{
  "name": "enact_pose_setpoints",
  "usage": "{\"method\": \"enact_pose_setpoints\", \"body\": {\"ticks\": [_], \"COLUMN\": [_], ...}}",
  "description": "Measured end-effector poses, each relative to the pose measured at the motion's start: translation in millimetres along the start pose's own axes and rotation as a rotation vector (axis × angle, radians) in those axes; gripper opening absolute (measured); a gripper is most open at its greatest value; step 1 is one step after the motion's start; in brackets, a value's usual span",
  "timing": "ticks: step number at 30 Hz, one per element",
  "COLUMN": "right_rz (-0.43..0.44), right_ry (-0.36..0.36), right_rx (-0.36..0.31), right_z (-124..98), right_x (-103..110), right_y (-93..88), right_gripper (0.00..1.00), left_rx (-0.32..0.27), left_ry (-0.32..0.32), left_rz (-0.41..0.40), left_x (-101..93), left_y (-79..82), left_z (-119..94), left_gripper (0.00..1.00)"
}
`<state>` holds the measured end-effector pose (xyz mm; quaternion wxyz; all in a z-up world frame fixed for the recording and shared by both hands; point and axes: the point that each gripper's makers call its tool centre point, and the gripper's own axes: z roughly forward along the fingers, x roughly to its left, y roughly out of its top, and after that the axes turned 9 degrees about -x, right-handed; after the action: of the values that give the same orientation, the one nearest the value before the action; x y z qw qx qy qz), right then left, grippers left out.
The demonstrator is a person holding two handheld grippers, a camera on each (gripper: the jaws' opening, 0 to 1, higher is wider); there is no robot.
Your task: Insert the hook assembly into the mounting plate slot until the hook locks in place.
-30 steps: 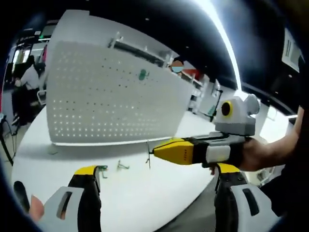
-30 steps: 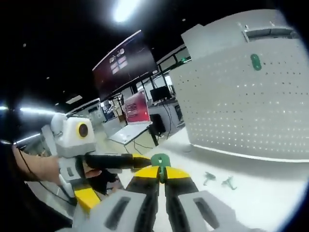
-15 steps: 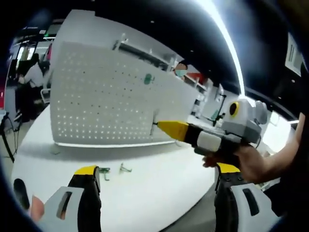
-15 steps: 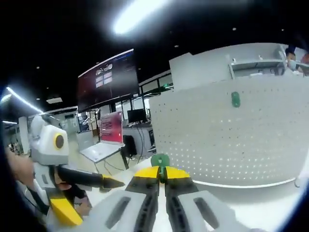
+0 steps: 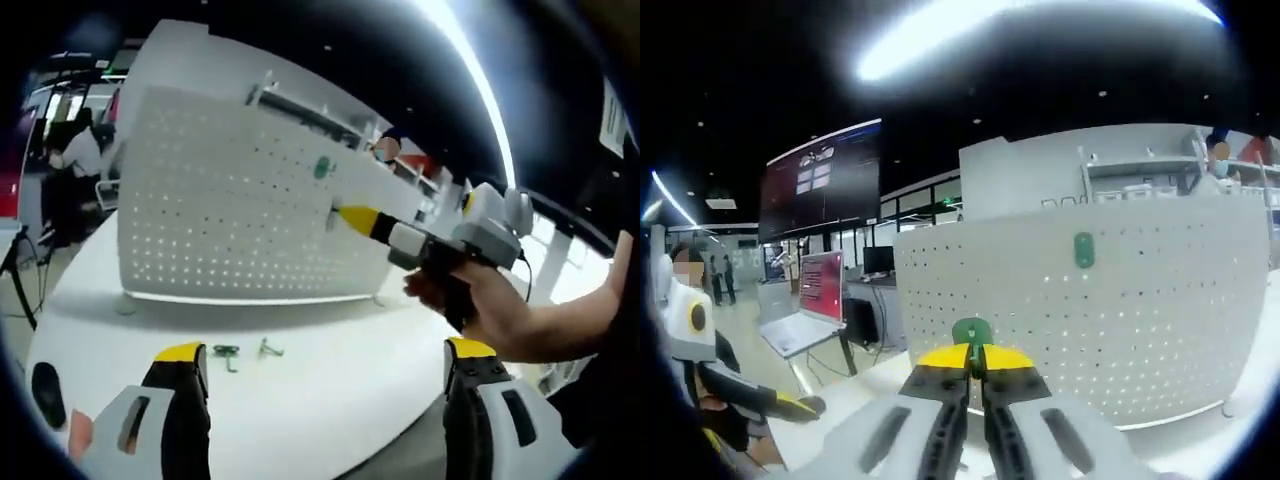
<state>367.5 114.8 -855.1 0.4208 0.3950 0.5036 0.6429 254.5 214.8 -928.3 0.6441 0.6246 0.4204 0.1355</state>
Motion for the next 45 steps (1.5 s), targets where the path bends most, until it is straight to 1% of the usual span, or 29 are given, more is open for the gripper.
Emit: {"method": "enact_pose_setpoints", "body": {"ticks": [2, 3, 6, 9, 11, 14, 18, 22, 25, 30, 32, 33, 34, 36, 41, 43, 45], "right_rz": [0.000, -0.004, -0.007, -0.014, -0.018, -0.014, -0.014, -0.019, -0.015, -0.032, -0.033, -0.019, -0.013, -0.035, -0.052, -0.039, -0.048], "right_ry": [-0.011, -0.018, -0.035, -0.053, -0.064, -0.083, -0.108, -0.129, -0.150, -0.192, -0.207, -0.217, -0.222, -0.227, -0.234, -0.245, -0.248], "right_rx": [-0.007, -0.009, -0.024, -0.037, -0.041, -0.049, -0.062, -0.073, -0.083, -0.095, -0.102, -0.106, -0.108, -0.109, -0.112, -0.115, -0.120], "right_z": [5.4, 8.0, 16.3, 25.3, 30.6, 36.2, 43.2, 48.3, 52.9, 59.2, 60.9, 61.2, 60.8, 60.3, 62.4, 63.6, 64.5], "right_x": [-4.0, -6.1, -12.9, -22.6, -28.9, -37.8, -49.1, -60.0, -71.7, -91.2, -98.5, -102.5, -104.2, -106.8, -112.6, -116.1, -115.7], "right_y": [1.1, 1.6, 5.1, 8.4, 10.1, 12.7, 15.5, 18.2, 20.3, 24.0, 26.5, 27.5, 28.3, 29.1, 30.0, 30.4, 32.4], "right_gripper": [0.00, 0.00, 0.00, 0.00, 0.00, 0.00, 0.00, 0.00, 0.00, 0.00, 0.00, 0.00, 0.00, 0.00, 0.00, 0.00, 0.00], "left_rx": [-0.017, -0.010, 0.008, 0.013, 0.027, 0.024, 0.026, 0.033, 0.054, 0.050, 0.054, 0.058, 0.061, 0.056, 0.053, 0.058, 0.068], "left_ry": [-0.005, -0.001, 0.006, 0.009, 0.014, 0.023, 0.045, 0.053, 0.056, 0.069, 0.079, 0.081, 0.082, 0.086, 0.105, 0.116, 0.126], "left_rz": [-0.042, -0.046, -0.033, -0.024, -0.005, -0.024, -0.021, -0.023, -0.011, -0.015, -0.016, -0.016, -0.019, -0.019, -0.027, -0.025, -0.015], "left_x": [-0.6, 1.2, 2.2, 3.0, 5.7, 12.5, 20.0, 23.8, 26.1, 32.3, 35.6, 36.4, 37.1, 38.2, 41.7, 43.6, 45.3], "left_y": [0.2, -2.0, -5.9, -6.8, -8.9, -9.5, -10.7, -12.7, -16.1, -15.4, -17.2, -18.2, -19.1, -18.7, -19.9, -22.6, -26.1], "left_z": [0.6, 0.4, 0.0, -0.5, -1.4, -1.7, -3.2, -4.7, -6.5, -7.7, -8.0, -8.3, -8.9, -10.1, -15.0, -17.1, -18.9], "left_gripper": [0.99, 0.99, 0.98, 0.98, 0.98, 0.97, 0.97, 0.96, 0.96, 0.96, 0.97, 0.96, 0.96, 0.96, 0.95, 0.95, 0.95]}}
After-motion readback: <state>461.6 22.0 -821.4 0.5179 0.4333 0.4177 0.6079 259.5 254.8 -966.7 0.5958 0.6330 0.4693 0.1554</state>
